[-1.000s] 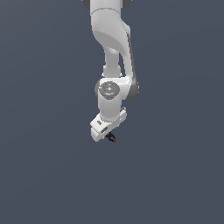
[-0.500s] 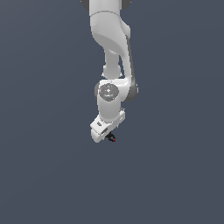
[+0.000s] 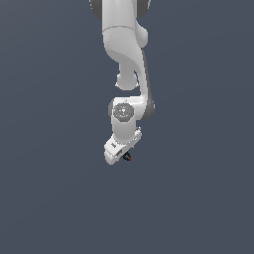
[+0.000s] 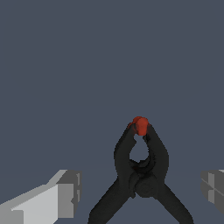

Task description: Pick up the object and move it to a goal position.

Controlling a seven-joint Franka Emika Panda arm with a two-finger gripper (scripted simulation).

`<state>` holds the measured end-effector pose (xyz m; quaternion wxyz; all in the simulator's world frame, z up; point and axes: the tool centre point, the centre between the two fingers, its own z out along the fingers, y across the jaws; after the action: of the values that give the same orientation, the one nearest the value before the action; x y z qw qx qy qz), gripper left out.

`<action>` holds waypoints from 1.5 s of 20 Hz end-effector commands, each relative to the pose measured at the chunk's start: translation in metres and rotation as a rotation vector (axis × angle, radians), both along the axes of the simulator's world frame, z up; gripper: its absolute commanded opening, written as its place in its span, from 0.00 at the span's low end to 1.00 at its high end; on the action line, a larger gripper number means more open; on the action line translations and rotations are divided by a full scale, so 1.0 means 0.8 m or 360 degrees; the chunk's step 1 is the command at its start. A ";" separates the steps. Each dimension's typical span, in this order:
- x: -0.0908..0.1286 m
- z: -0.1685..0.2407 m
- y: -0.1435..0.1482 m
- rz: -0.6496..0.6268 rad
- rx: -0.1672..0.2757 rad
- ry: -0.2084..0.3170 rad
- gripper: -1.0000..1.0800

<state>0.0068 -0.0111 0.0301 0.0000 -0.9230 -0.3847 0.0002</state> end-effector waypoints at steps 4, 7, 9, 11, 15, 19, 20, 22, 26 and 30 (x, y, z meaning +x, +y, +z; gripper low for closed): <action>0.001 -0.020 0.000 0.0002 0.0000 -0.0001 0.96; 0.001 -0.021 0.000 0.0002 0.0000 -0.0001 0.00; 0.001 -0.021 0.000 0.0002 0.0000 -0.0001 0.00; 0.001 -0.021 0.000 0.0002 0.0000 -0.0001 0.00; 0.001 -0.021 0.000 0.0002 0.0000 -0.0001 0.00; 0.001 -0.020 0.001 0.0002 0.0000 -0.0001 0.00; 0.001 -0.018 0.002 0.0002 0.0000 -0.0001 0.00; -0.001 -0.013 0.006 0.0002 0.0000 -0.0001 0.00; -0.006 0.003 0.018 0.0002 0.0000 -0.0001 0.00; -0.015 0.030 0.039 0.0003 -0.0001 -0.0001 0.00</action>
<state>-0.0026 0.0134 0.0451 -0.0001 -0.9229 -0.3851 0.0006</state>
